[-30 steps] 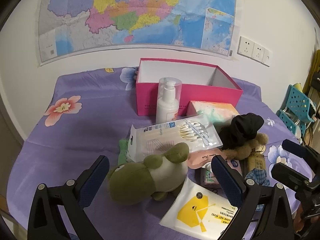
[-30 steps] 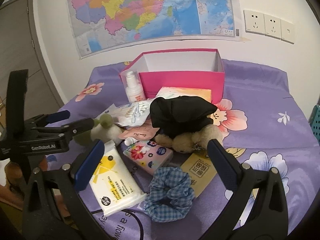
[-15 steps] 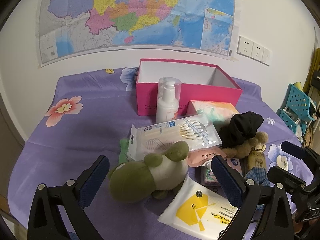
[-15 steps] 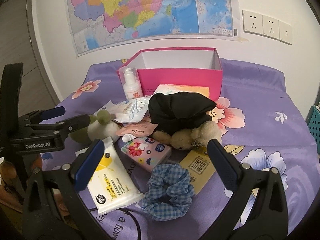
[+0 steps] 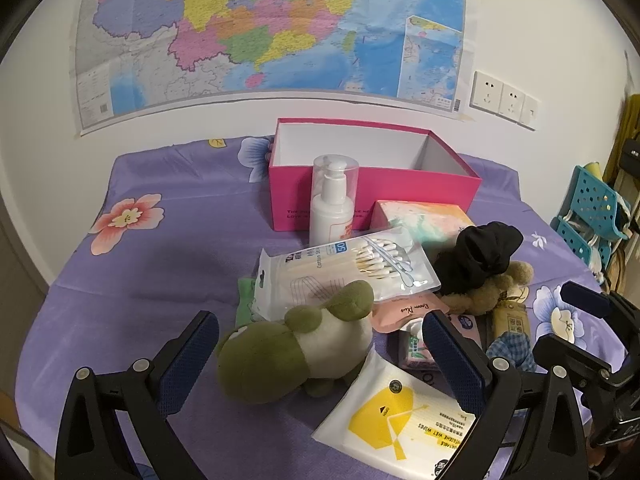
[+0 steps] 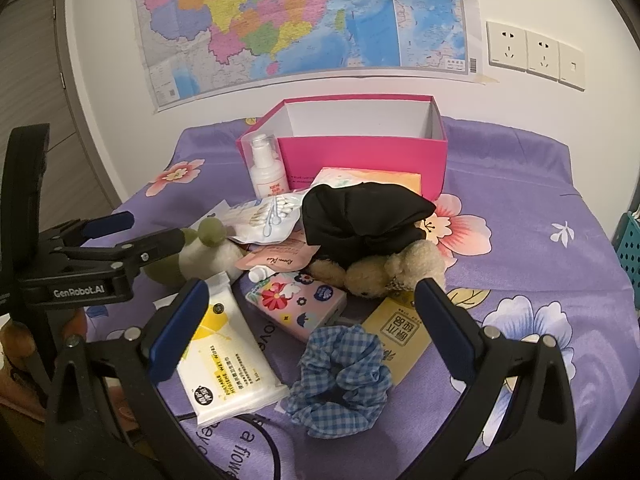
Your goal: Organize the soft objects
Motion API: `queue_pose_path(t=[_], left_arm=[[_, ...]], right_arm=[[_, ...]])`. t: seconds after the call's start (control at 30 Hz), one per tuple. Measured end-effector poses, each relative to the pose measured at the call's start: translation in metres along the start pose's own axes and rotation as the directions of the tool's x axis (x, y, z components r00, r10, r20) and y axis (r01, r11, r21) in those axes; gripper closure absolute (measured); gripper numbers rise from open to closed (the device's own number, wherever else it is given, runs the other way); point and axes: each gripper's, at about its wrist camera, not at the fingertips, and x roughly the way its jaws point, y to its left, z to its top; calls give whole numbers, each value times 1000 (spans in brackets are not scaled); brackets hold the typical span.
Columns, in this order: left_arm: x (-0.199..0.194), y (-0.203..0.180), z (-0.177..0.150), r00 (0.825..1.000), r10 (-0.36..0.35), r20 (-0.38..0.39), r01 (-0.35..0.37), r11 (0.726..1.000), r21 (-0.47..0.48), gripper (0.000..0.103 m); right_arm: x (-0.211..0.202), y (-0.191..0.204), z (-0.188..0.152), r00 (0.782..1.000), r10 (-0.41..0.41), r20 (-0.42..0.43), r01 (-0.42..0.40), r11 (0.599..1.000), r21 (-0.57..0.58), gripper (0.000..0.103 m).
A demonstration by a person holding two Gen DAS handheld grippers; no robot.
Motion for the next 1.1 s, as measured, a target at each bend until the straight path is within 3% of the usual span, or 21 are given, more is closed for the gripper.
queue_pose_path(t=[0.23, 0.33, 0.47, 0.63, 0.83, 0.97, 1.1], left_arm=[[0, 1, -2, 1000, -21, -8, 21, 1000, 3, 0], [3, 7, -5, 999, -38, -22, 38, 999, 0, 0], [11, 14, -13, 995, -75, -66, 76, 997, 9, 0], [17, 18, -26, 981, -154, -118, 159, 987, 29, 1], [13, 14, -33, 982, -153, -115, 164, 981, 99, 7], [7, 18, -34, 978, -174, -118, 187, 976, 109, 19], [2, 14, -35, 962, -235, -142, 255, 956, 143, 34]], right_arm=[[-5, 2, -3, 1000, 17, -15, -17, 1000, -9, 0], [-7, 5, -7, 997, 67, -46, -68, 998, -19, 0], [-9, 13, -19, 983, 147, -112, -152, 988, -35, 8], [-2, 17, -40, 935, 272, -229, -276, 961, 16, 25], [23, 18, -67, 864, 362, -350, -339, 932, 128, 42], [32, 18, -70, 869, 363, -337, -327, 931, 159, 44], [37, 22, -70, 883, 344, -318, -311, 938, 152, 47]])
